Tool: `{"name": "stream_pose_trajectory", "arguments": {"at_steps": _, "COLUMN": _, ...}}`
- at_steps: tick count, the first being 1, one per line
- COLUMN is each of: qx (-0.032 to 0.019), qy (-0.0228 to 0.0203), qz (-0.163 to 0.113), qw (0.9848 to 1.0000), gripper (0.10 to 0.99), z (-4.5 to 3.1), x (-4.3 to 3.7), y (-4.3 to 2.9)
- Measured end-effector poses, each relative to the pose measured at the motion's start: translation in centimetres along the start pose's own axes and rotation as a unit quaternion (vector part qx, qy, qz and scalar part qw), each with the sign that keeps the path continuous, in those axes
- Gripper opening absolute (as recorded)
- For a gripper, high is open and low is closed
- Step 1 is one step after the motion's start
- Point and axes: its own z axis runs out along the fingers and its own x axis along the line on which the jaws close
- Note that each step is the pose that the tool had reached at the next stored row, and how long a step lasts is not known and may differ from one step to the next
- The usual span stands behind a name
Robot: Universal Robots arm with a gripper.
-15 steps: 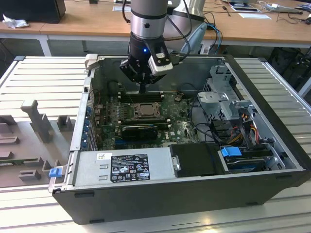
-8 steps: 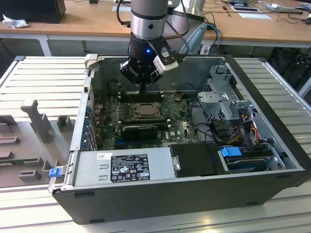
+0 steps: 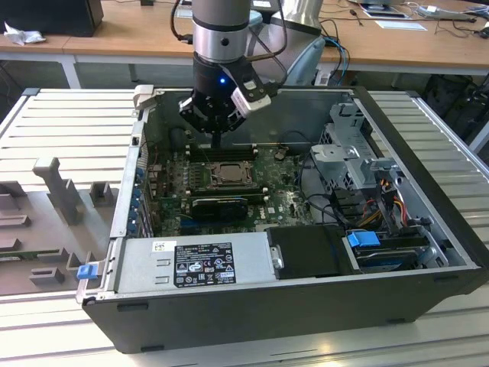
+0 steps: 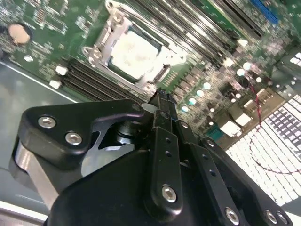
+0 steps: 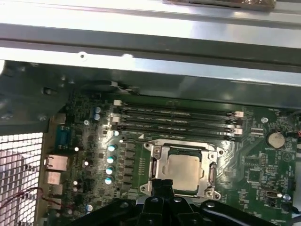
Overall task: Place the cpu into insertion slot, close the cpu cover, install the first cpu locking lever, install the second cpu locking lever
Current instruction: 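Install the first cpu locking lever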
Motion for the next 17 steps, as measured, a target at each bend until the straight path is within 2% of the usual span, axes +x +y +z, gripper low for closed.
{"name": "stream_pose_trajectory", "arguments": {"at_steps": 4, "qx": -0.0004, "qy": -0.0023, "qz": 0.0, "qw": 1.0, "gripper": 0.106, "z": 0.09, "x": 1.89, "y": 0.17}}
{"name": "stream_pose_trajectory", "arguments": {"at_steps": 8, "qx": -0.001, "qy": -0.004, "qz": 0.0, "qw": 1.0, "gripper": 0.106, "z": 0.43, "x": 3.38, "y": 0.31}}
{"name": "stream_pose_trajectory", "arguments": {"at_steps": 11, "qx": -0.0013, "qy": -0.004, "qz": 0.0, "qw": 1.0, "gripper": 0.106, "z": 0.79, "x": 3.83, "y": 0.52}}
{"name": "stream_pose_trajectory", "arguments": {"at_steps": 17, "qx": -0.0032, "qy": -0.0042, "qz": -0.001, "qw": 1.0, "gripper": 0.106, "z": 1.57, "x": 4.11, "y": 1.41}}
